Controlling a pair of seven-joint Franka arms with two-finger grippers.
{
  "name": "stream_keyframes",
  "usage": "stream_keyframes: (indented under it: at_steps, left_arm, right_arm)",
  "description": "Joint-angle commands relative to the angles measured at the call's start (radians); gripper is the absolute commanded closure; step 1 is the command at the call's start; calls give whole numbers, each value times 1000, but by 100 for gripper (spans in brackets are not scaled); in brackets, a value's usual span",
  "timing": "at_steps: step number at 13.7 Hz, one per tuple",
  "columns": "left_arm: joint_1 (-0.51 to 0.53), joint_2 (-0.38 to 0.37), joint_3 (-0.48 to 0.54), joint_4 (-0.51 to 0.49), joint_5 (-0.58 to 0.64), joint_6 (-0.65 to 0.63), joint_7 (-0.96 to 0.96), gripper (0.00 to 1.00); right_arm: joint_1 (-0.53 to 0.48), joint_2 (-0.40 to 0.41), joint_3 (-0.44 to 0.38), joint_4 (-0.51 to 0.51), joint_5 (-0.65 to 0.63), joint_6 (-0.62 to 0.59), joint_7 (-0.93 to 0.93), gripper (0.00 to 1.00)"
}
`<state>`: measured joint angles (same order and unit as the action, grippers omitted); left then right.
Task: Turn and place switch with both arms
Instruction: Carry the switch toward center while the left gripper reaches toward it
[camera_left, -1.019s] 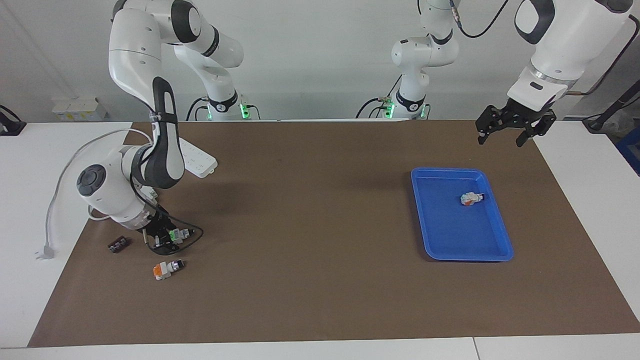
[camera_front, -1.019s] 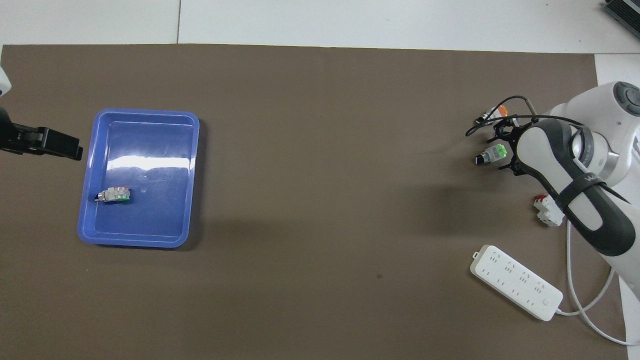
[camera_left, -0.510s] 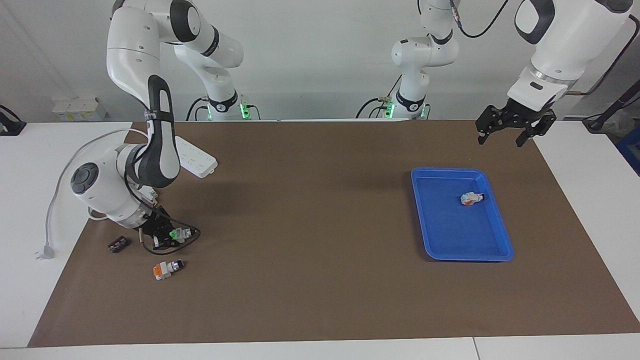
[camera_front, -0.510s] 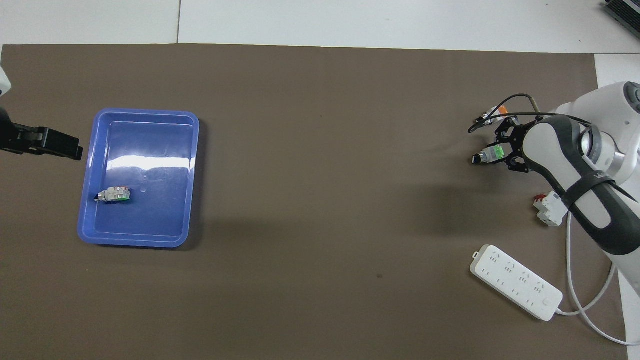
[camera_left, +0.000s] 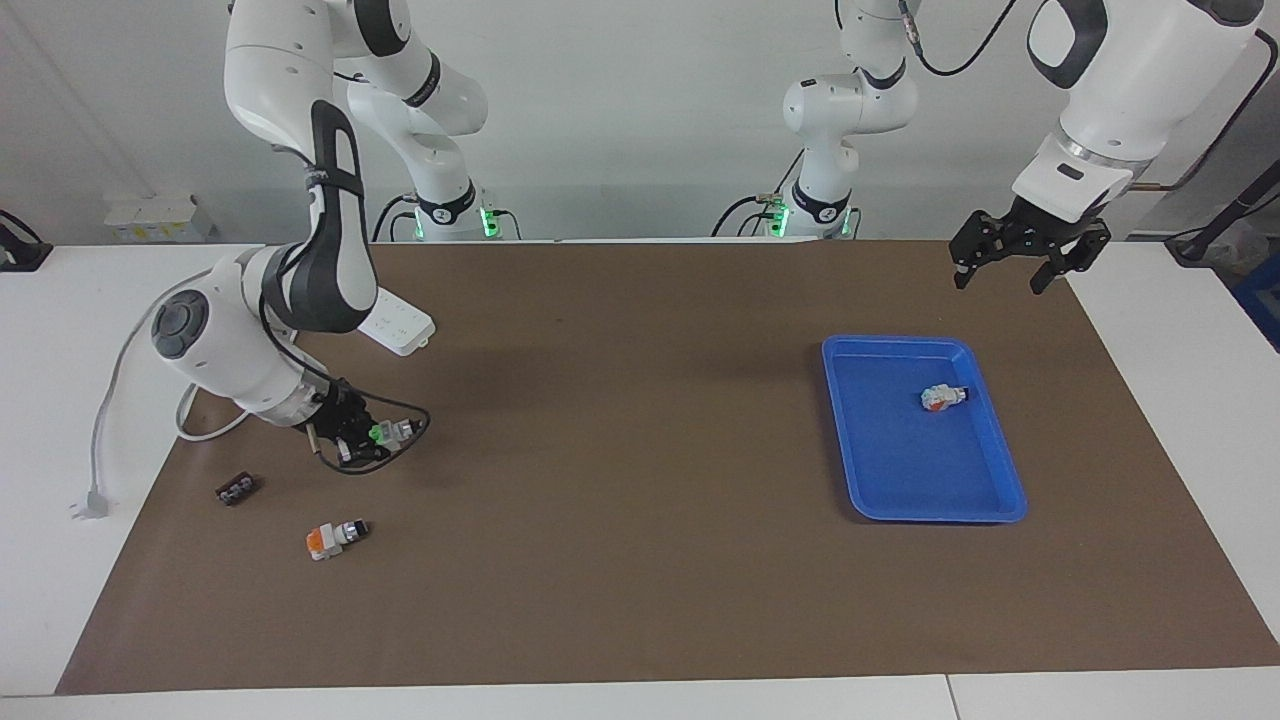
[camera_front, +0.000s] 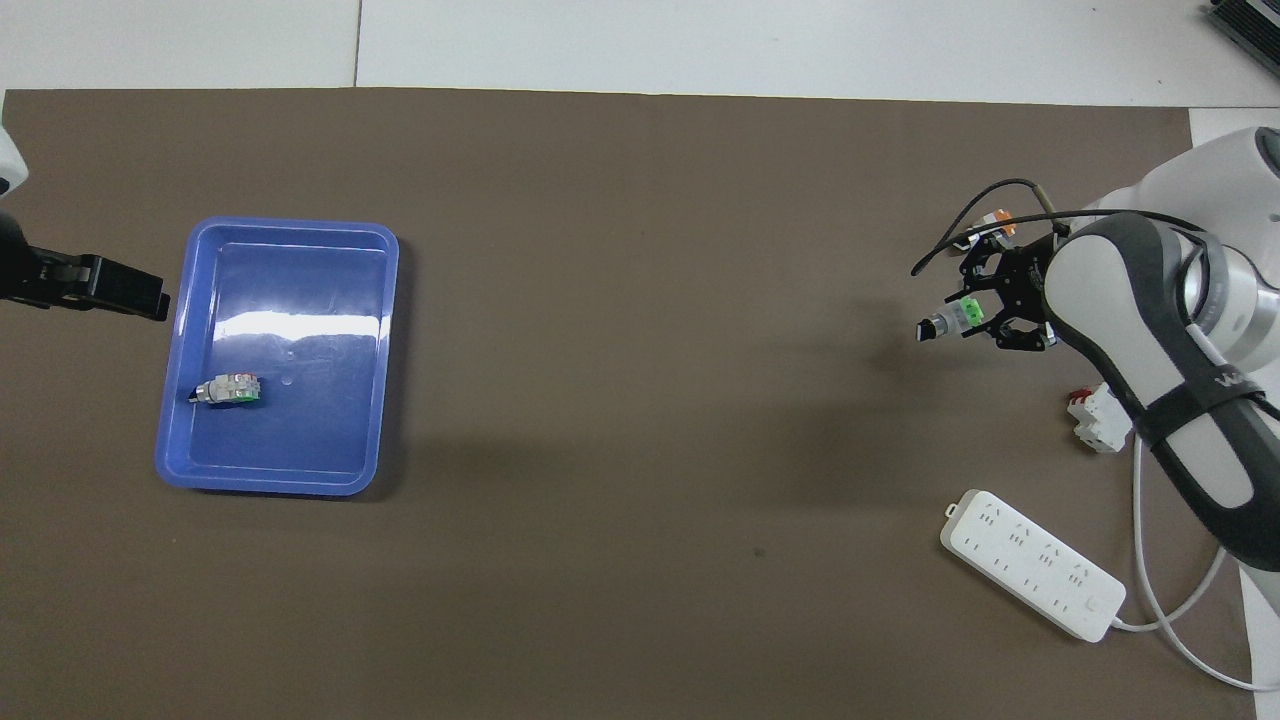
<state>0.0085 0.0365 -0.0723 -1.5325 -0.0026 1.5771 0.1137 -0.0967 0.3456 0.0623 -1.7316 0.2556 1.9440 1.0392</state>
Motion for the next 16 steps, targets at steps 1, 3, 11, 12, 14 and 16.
stream_keyframes:
  at_steps: [1, 3, 11, 12, 14, 16]
  left_arm:
    - [-9, -62, -3, -96, -19, 33, -6, 0]
    - [-10, -81, -6, -138, -122, 46, -3, 0]
    - [-156, -179, -8, -373, -572, 334, 11, 24]
    - [-176, -179, -8, -376, -609, 354, 24, 28]
    - [-220, -179, -8, -382, -686, 385, 43, 36]
    - [-289, -179, -8, -386, -721, 443, 44, 41]
  right_arm:
    - [32, -101, 4, -28, 57, -60, 121, 100]
    - [51, -152, 4, -23, 110, -115, 151, 100]
    - [178, -327, 31, -25, 235, -201, 392, 100]
    - [195, -339, 31, -25, 238, -201, 413, 100]
    - [227, -344, 31, -20, 261, -203, 430, 100]
    - [262, -350, 31, -26, 269, -209, 479, 100]
